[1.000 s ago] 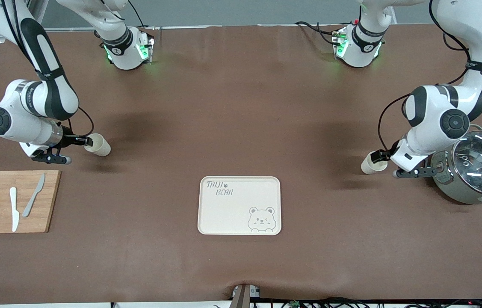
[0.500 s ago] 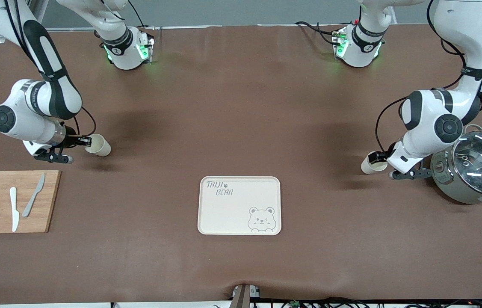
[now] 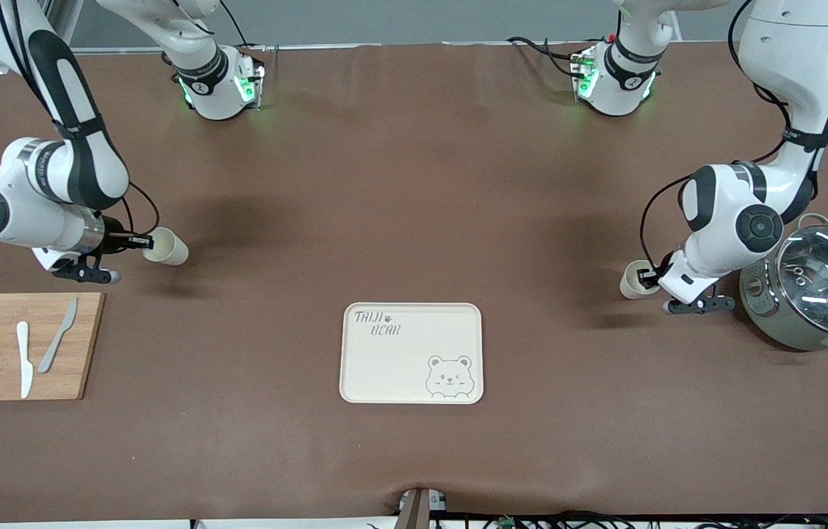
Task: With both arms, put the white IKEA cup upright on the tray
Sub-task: 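Grasp the cup rims with the right gripper while the left gripper grasps, then lift the cups with the right gripper while the left gripper lifts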
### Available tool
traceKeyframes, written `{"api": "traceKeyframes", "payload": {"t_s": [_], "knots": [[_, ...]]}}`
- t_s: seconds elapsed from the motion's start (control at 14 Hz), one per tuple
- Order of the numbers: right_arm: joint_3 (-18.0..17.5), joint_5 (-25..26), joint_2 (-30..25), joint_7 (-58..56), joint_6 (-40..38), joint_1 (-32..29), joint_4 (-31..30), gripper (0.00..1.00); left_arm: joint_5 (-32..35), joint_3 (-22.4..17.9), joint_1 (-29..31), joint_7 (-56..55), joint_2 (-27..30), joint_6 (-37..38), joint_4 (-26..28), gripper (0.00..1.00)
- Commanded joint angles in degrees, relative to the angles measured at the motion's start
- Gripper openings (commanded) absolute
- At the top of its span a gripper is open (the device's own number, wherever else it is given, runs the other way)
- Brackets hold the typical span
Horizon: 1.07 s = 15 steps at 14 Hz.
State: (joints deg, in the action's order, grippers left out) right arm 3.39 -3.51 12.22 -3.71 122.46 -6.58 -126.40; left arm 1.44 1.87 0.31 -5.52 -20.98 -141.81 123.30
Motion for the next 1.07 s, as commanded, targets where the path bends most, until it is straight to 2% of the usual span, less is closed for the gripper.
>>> {"api": "traceKeyframes", "payload": {"t_s": [0.0, 0.07, 0.21, 0.29, 0.5, 0.79, 1.0], "knots": [[-0.66, -0.88, -0.62, 0.37, -7.21, -0.89, 5.44, 0.0, 1.55, 0.06, 0.04, -0.9, 2.69, 0.57, -0.69, 0.0], [-0.66, -0.88, -0.62, 0.98, -8.71, -0.8, 6.76, 0.0, 1.55, 0.15, 0.04, -0.64, 3.4, 1.44, -1.3, 0.0], [-0.93, -0.88, -0.53, 4.31, -11.96, -0.28, 9.66, 0.0, 1.55, 0.76, -0.31, -1.24, 2.53, 10.72, -7.87, 0.0], [-1.01, -0.88, -0.53, 5.37, -13.2, 0.07, 10.72, 0.0, 1.55, 1.29, -0.31, -2.03, 2.44, 13.64, -9.38, 0.0], [-1.1, -0.88, -0.53, 8.71, -19.16, 0.95, 15.98, 0.0, 0.77, 1.9, -0.49, -3.01, 4.45, 17.52, -11.41, 0.0], [-1.19, -0.88, -0.53, 13.01, -27.96, 2.27, 23.72, 0.0, -0.38, 4.62, -2.41, -9.92, 2.44, 26.13, -21.59, 0.0], [-1.19, -0.88, -0.53, 19.51, -31.05, 5.51, 27.34, 0.0, -0.47, 5.51, -5.22, -16.52, 1.83, 28.87, -25.55, 0.0]]}}
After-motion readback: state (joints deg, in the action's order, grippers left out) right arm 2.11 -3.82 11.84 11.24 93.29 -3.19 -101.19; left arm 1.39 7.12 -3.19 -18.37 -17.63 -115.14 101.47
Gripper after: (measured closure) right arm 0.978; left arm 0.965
